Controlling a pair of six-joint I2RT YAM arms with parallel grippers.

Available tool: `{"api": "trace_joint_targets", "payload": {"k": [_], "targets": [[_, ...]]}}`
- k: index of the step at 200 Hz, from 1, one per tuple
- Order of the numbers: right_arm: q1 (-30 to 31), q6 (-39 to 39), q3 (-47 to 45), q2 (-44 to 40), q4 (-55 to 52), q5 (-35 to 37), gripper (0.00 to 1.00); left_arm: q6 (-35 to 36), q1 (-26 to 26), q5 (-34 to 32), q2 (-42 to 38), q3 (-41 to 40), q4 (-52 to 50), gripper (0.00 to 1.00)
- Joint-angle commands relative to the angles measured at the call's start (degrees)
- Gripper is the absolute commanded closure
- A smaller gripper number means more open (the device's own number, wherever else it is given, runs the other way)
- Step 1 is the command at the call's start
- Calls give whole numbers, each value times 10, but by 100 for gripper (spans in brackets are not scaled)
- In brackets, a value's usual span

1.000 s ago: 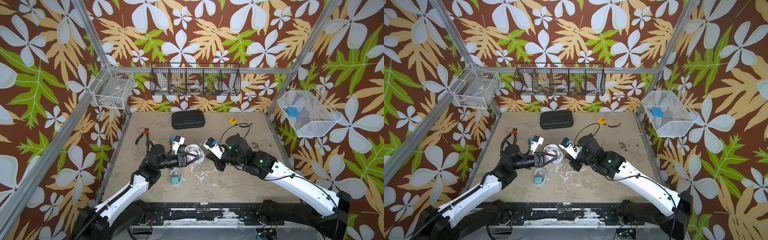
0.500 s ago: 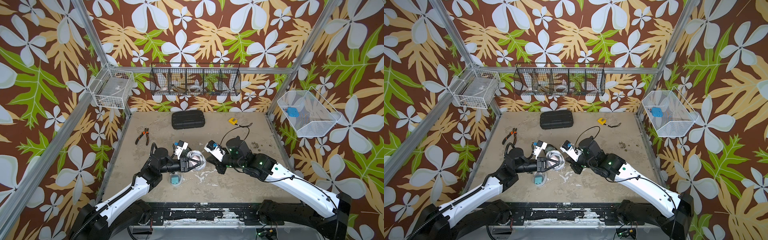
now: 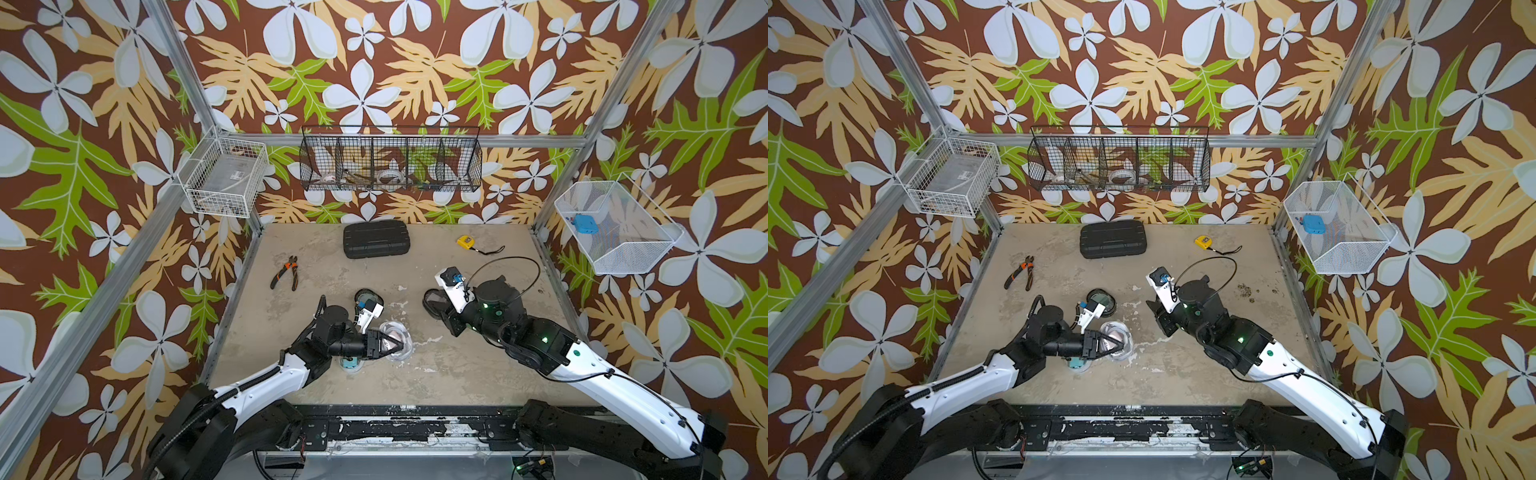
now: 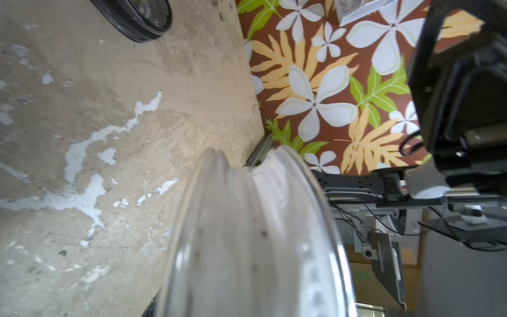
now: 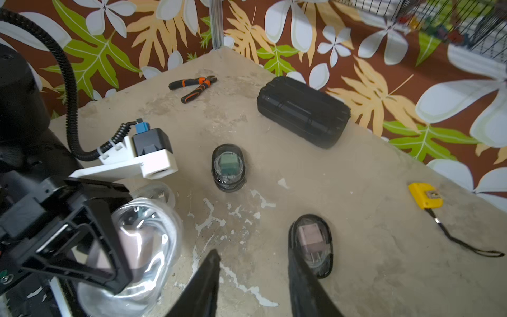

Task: Pack away charging kits
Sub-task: Place the storage bag at the center of the board.

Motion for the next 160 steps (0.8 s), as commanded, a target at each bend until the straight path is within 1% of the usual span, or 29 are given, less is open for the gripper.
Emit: {"api": "trace_joint_targets", "payload": {"k": [1,3,6,9,11,12,14,22,37,47,60,75,81,90,95,115,124,129,132,137,139,141,143,147,160], "targets": [[1,32,-6,2,-34,21,32,50,-15,-34,57,7,50,100],[1,33,-6,2,-34,23,28,52,-18,-38,63,8,54,100],[1,35,-4,3,-34,26,26,54,-21,-43,73,11,58,100],[1,36,-2,4,-33,28,16,59,-25,-48,81,14,61,100],[1,37,-1,5,-33,28,5,62,-28,-51,87,16,61,100],[1,37,0,5,-33,29,2,64,-29,-53,90,18,61,100],[1,37,2,6,-33,30,0,68,-31,-56,96,21,60,100],[0,38,8,9,-32,33,0,83,-40,-69,121,33,55,100],[1,37,15,19,-23,42,0,89,-46,-82,160,41,77,100],[0,37,15,24,-14,62,0,96,-46,-92,182,43,88,100],[-1,31,5,24,5,91,0,113,-46,-105,209,44,90,93],[-7,15,-15,13,37,100,0,132,-46,-111,233,44,82,84],[-11,10,-22,6,50,102,0,141,-46,-119,235,43,70,78],[-16,3,-31,-9,67,103,0,147,-46,-136,229,36,58,64],[-19,-3,-38,-17,77,102,0,152,-45,-145,222,32,50,58],[-30,-20,-56,-38,99,110,0,170,-37,-174,193,27,-5,41],[-36,-23,-52,-36,91,114,0,177,-33,-185,181,29,-32,30],[-38,-25,-49,-34,88,115,0,182,-31,-195,177,33,-52,27],[-40,-25,-48,-33,87,116,0,184,-30,-202,176,36,-67,21],[-43,-25,-46,-32,86,116,0,189,-29,-211,173,41,-88,19],[-43,-25,-45,-32,86,115,0,191,-29,-215,172,43,-95,15],[-44,-26,-45,-31,86,115,0,193,-29,-218,171,45,-102,5],[-45,-26,-43,-30,87,115,0,196,-29,-221,170,48,-109,1],[-46,-26,-41,-29,87,114,0,199,-29,-229,168,52,-124,0],[-47,-29,-32,-28,91,116,0,200,-29,-258,163,64,-173,0]]}}
